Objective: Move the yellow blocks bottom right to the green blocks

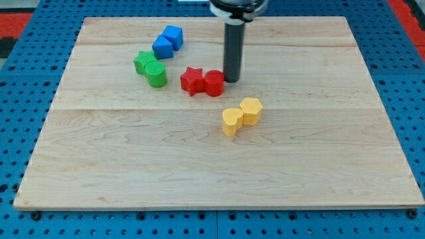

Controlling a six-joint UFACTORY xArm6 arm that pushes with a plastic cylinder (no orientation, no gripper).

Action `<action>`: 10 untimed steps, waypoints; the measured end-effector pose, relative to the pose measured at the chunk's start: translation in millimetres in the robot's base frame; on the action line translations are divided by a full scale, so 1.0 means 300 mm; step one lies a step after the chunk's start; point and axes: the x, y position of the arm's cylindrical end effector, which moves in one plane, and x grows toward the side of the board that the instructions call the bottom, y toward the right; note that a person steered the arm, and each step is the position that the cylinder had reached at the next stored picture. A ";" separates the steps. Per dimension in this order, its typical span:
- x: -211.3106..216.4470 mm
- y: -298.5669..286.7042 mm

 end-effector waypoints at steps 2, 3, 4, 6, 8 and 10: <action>0.149 0.292; 0.311 0.188; 0.299 0.032; 0.290 -0.167; 0.255 -0.220; 0.248 -0.069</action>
